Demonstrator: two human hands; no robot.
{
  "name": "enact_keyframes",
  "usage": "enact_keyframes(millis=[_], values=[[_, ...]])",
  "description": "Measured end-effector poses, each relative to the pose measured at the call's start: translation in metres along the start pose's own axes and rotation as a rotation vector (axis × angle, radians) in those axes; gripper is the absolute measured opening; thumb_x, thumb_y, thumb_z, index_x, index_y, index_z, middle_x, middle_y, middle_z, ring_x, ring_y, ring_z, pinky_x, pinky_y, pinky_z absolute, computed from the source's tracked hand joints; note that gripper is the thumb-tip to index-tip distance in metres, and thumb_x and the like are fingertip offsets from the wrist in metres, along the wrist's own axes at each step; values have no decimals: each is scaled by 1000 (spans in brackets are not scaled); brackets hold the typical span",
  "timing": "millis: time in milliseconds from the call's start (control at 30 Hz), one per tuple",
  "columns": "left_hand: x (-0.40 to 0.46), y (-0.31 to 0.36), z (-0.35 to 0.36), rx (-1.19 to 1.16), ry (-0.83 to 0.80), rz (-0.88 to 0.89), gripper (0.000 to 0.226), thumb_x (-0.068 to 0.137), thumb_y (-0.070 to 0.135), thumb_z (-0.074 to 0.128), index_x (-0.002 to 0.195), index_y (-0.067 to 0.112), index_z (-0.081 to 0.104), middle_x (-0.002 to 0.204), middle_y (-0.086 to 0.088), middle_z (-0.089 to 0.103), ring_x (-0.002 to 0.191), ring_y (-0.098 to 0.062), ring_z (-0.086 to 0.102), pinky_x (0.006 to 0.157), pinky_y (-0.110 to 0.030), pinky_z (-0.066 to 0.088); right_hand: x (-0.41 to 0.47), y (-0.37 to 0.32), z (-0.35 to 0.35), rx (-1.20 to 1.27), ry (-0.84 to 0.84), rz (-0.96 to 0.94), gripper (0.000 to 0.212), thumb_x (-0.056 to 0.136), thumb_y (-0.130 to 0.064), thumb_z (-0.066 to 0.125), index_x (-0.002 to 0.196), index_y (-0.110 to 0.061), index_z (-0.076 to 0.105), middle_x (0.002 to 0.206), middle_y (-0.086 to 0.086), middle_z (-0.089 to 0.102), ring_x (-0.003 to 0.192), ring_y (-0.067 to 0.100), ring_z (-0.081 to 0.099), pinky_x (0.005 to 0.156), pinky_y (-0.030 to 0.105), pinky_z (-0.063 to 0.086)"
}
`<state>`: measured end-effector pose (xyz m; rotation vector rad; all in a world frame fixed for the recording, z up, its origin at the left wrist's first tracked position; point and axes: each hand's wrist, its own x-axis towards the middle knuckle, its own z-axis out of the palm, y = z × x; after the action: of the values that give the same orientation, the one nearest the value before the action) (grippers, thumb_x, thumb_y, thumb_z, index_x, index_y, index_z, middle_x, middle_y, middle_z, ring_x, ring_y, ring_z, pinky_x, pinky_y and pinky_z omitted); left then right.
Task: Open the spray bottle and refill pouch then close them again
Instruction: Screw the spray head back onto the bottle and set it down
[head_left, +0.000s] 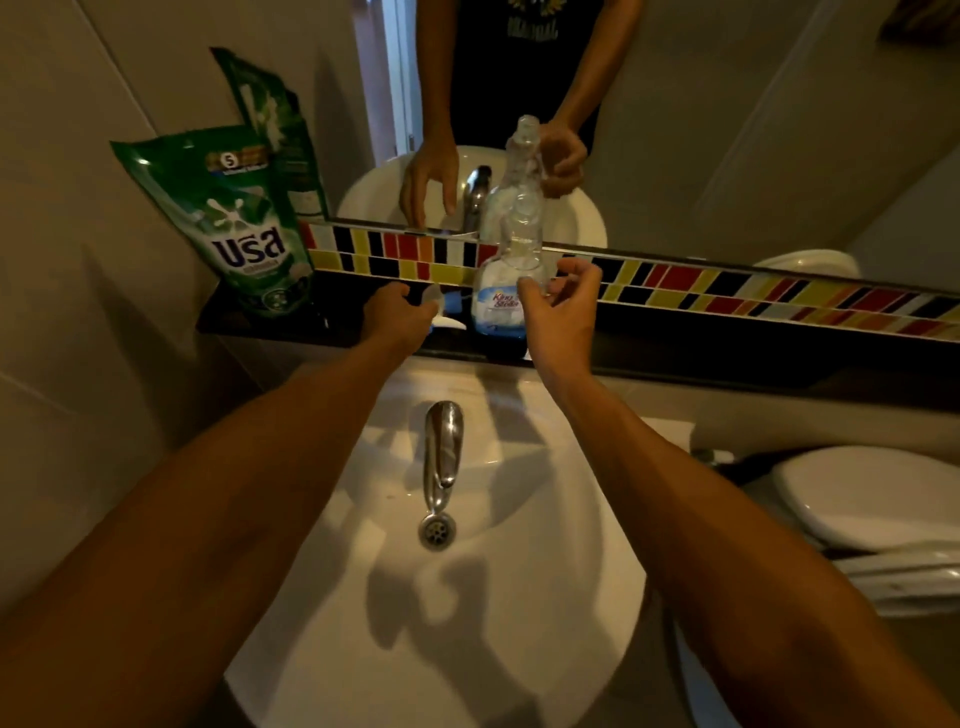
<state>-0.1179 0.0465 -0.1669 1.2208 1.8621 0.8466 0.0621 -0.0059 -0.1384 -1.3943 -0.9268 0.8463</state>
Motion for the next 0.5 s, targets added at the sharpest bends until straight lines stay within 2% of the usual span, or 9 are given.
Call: enact_keyframes(millis=[100,200,267,367,500], values=[[10,0,14,3,-18,9,56,83,33,71,132,13,57,124,-11,65,106,-27,65,92,-41,54,21,-7,-8,-111,-135,-94,62,91,-15,77,144,-26,46,143,2,53,122,12,59,95,30,60],[13,-1,26,52,-6,40,51,83,29,74,130,17,58,127,-8,63,114,-27,60,93,-42,53,38,-17,-10,-205,-287,-160,67,93,-17,76,151,-24,44,153,0,51,134,10,49,103,28,51],[15,-4,32,70,8,62,49,84,26,74,130,19,58,130,-7,61,117,-28,59,93,-43,53,47,-22,-11,-257,-361,-177,59,94,-19,76,147,-22,49,148,0,56,129,5,51,105,29,48],[18,-7,38,58,30,72,45,85,21,73,128,21,58,128,-7,61,115,-27,60,93,-45,55,57,-25,-14,-291,-440,-167,44,93,-18,76,133,-19,58,130,-4,66,117,1,60,105,42,54],[16,-6,40,-21,92,51,37,88,22,69,124,19,60,120,-8,65,107,-27,65,89,-46,57,59,-26,-20,-264,-475,-163,40,93,-20,76,129,-21,57,124,-6,68,116,5,64,103,44,56]])
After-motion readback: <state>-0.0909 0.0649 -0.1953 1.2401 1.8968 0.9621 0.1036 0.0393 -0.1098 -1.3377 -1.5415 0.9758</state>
